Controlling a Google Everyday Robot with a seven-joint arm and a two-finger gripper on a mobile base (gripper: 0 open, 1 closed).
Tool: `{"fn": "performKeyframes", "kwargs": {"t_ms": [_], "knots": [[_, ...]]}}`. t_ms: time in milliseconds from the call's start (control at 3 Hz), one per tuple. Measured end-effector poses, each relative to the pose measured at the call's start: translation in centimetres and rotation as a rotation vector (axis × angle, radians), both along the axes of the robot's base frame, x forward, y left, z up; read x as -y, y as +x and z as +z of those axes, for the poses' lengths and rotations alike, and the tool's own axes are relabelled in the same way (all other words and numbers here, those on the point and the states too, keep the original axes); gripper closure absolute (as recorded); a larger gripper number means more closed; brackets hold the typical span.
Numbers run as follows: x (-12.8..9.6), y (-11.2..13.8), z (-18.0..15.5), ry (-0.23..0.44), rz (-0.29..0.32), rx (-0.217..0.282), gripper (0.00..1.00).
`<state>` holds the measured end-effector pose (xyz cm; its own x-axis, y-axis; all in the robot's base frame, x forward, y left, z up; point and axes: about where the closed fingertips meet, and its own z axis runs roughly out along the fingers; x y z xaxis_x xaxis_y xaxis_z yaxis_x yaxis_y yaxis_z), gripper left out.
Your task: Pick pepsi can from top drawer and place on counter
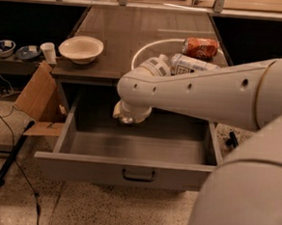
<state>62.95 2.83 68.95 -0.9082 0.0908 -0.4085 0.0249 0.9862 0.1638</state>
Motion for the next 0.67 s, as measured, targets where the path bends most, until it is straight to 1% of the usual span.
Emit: {"fn": "performKeyframes", "kwargs": {"t_ms": [333, 667], "knots": [[0.6, -2.1, 1.5, 0.012, 0.052, -0.022, 1.0], [1.2, -4.3, 3.1, 0.013, 0.105, -0.033, 1.0]]}}
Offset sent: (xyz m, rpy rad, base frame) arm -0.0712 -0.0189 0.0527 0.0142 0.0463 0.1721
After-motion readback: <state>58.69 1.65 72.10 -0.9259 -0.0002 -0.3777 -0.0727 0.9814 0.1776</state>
